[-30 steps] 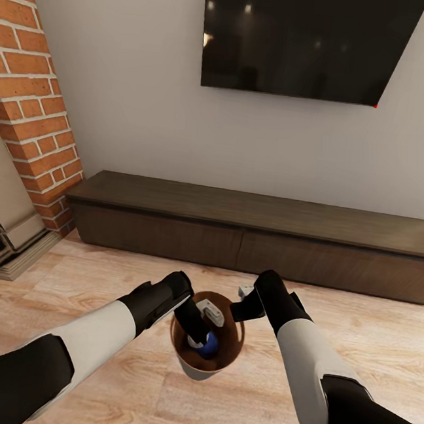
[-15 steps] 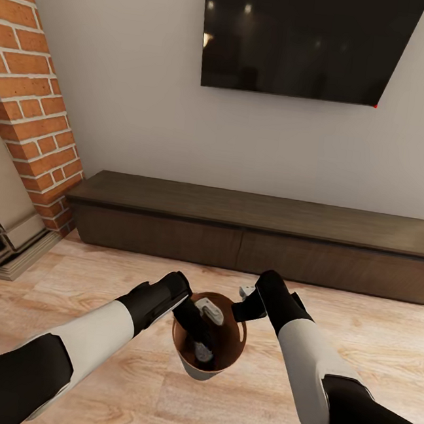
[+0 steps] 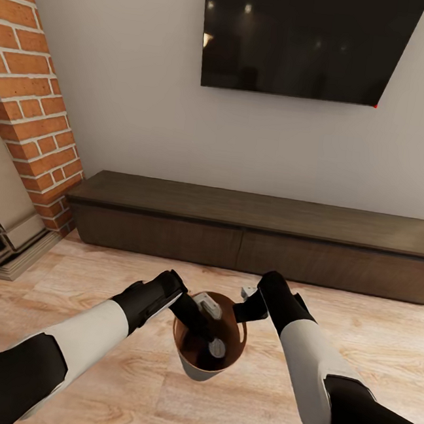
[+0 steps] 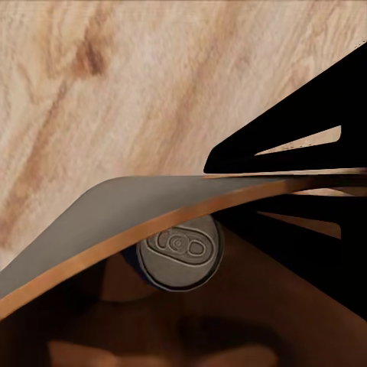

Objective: Put the three can of soda from the living room inside the tash can in the kitchen.

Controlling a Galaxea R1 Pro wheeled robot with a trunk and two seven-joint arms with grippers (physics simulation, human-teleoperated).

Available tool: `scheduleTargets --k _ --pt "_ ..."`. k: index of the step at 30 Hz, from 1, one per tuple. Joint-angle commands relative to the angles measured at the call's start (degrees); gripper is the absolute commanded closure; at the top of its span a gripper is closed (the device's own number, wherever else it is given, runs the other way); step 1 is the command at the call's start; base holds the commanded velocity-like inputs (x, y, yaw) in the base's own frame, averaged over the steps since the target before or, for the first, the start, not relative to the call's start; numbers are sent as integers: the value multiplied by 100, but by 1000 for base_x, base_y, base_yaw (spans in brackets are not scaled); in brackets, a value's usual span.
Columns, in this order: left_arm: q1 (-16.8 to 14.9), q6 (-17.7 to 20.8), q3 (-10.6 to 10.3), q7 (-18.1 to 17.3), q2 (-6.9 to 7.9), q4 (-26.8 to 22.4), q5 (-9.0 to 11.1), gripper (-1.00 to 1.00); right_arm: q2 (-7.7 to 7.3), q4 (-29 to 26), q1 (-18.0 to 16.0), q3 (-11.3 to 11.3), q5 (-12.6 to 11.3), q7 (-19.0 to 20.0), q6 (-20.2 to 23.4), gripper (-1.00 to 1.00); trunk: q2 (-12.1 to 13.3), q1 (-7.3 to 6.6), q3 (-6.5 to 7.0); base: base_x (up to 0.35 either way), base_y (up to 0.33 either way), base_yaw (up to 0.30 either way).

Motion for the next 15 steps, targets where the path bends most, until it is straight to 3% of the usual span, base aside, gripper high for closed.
scheduleTargets --k 1,7,8,10,11,12,14,15 --pt "15 -40 -9 26 44 0 -140 -100 -12 1 -2 -13 -123 31 41 100 0 -1 1 0 0 0" --pt "186 -76 17 46 470 -103 -131 -100 -145 3 5 -15 -129 35 41 100 0 -1 1 0 0 0" --pt "216 -80 47 42 727 -254 -114 -100 -192 5 10 -13 -133 44 41 100 0 -1 1 0 0 0" --pt "228 -76 134 32 904 -420 -107 -100 -211 8 14 -12 -135 48 41 100 0 -1 1 0 0 0" --pt "238 -72 273 14 1084 -636 -102 -100 -226 9 16 -11 -136 43 41 100 0 -1 1 0 0 0" --pt "243 -68 347 6 1169 -762 -100 -100 -231 10 19 -11 -137 42 41 100 0 -1 1 0 0 0" --pt "479 -49 606 -28 1543 -1586 -90 -100 -245 12 28 -10 -144 36 41 100 0 -1 1 0 0 0" --pt "573 -50 645 -38 1614 -1780 -89 -100 -246 12 30 -10 -145 34 41 100 0 -1 1 0 0 0"
